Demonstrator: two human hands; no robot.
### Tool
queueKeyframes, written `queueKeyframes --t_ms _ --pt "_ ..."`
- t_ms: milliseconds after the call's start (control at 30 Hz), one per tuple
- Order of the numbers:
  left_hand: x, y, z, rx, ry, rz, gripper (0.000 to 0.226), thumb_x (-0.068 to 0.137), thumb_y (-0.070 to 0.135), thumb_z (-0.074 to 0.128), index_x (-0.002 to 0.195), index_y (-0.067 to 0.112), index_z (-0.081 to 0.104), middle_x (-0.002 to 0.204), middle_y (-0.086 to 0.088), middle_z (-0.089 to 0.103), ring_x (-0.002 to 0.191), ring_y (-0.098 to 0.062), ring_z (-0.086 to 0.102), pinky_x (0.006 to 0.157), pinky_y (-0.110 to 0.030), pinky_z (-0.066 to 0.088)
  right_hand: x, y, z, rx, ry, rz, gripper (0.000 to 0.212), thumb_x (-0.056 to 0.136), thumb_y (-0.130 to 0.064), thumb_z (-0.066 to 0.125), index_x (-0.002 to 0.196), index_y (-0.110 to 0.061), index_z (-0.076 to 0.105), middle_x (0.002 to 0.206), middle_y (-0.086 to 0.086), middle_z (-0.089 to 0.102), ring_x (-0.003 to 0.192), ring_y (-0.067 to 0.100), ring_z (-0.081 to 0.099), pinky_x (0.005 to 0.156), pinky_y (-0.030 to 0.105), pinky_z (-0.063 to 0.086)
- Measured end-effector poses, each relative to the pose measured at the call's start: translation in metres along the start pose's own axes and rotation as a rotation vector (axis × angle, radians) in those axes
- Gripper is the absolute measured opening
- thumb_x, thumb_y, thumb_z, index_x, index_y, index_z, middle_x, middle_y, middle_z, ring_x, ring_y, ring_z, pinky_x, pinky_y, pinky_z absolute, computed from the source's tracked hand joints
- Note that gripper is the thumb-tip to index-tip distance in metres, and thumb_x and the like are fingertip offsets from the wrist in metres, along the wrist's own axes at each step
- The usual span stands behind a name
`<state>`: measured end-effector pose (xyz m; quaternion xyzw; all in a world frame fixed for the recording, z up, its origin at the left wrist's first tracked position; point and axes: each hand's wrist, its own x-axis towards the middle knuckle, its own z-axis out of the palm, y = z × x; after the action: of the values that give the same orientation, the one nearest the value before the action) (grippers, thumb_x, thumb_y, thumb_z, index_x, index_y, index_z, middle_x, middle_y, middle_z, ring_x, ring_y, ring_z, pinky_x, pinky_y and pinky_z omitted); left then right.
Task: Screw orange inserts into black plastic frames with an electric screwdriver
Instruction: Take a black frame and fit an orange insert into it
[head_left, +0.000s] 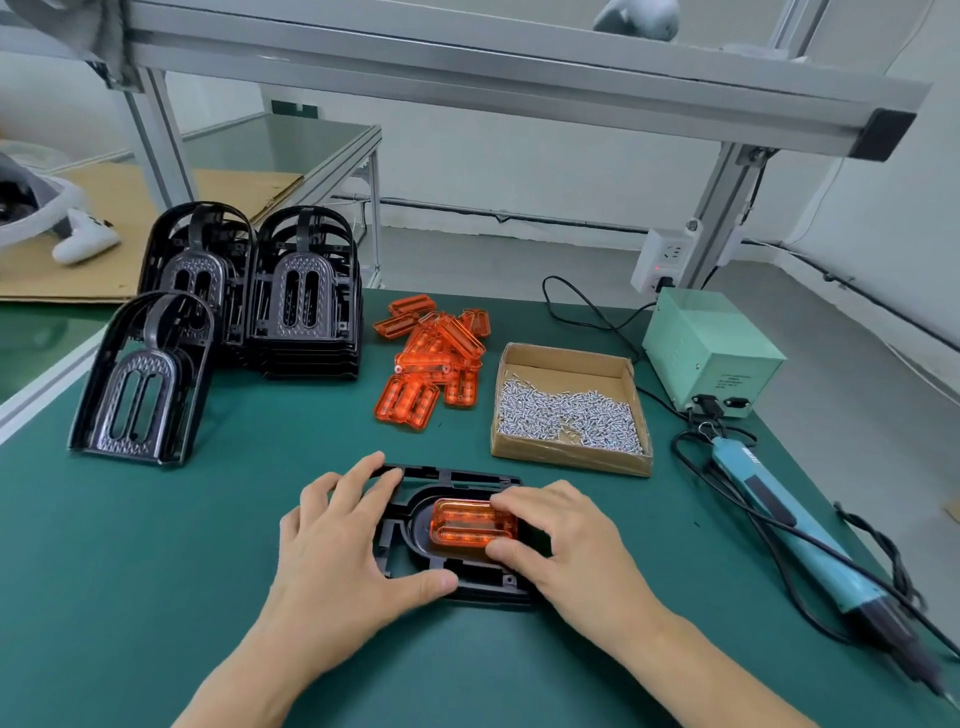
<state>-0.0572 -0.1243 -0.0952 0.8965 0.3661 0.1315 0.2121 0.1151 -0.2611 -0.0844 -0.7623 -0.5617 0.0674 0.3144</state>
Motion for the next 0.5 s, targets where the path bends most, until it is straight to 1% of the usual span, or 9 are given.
queueKeyframes --t_ms 67,167,333,500 --pt "0.001 -0.001 -0.001 0.034 0.011 0.003 0.120 0.041 0.095 0.031 0.146 0.037 0.026 0.150 0.028 0.009 0.135 -0.008 0.007 0.109 -0.031 0.011 0.001 0.002 -0.004 -0.022 -0.013 0.006 0.036 0.087 -0.041 0.067 0.122 -0.030 0.065 0.112 -0.035 0.053 0.106 0.002 0.043 0.095 0.019 0.031" --pt "0.002 0.002 -0.004 0.095 0.021 0.015 0.120 0.039 0.096 0.029 0.145 0.038 0.028 0.149 0.027 0.014 0.133 -0.010 0.012 0.107 -0.031 0.014 0.005 0.004 -0.009 -0.072 -0.050 0.024 0.041 0.086 -0.042 0.068 0.124 -0.028 0.064 0.124 -0.021 0.059 0.107 0.005 0.045 0.098 0.026 0.034" --pt "0.004 0.005 -0.008 0.145 0.033 0.023 0.121 0.037 0.097 0.028 0.142 0.038 0.031 0.145 0.025 0.020 0.129 -0.009 0.017 0.103 -0.029 0.018 0.015 -0.001 -0.007 -0.085 -0.101 -0.028 0.040 0.084 -0.040 0.071 0.120 -0.024 0.067 0.119 -0.013 0.061 0.104 0.010 0.045 0.094 0.025 0.035" --pt "0.002 0.005 -0.006 0.124 0.051 0.020 0.119 0.039 0.097 0.029 0.141 0.037 0.033 0.145 0.024 0.022 0.128 -0.010 0.019 0.103 -0.029 0.019 0.011 0.006 -0.007 -0.037 -0.059 -0.076 0.038 0.088 -0.042 0.066 0.120 -0.021 0.066 0.118 -0.014 0.062 0.102 0.003 0.041 0.094 0.022 0.036"
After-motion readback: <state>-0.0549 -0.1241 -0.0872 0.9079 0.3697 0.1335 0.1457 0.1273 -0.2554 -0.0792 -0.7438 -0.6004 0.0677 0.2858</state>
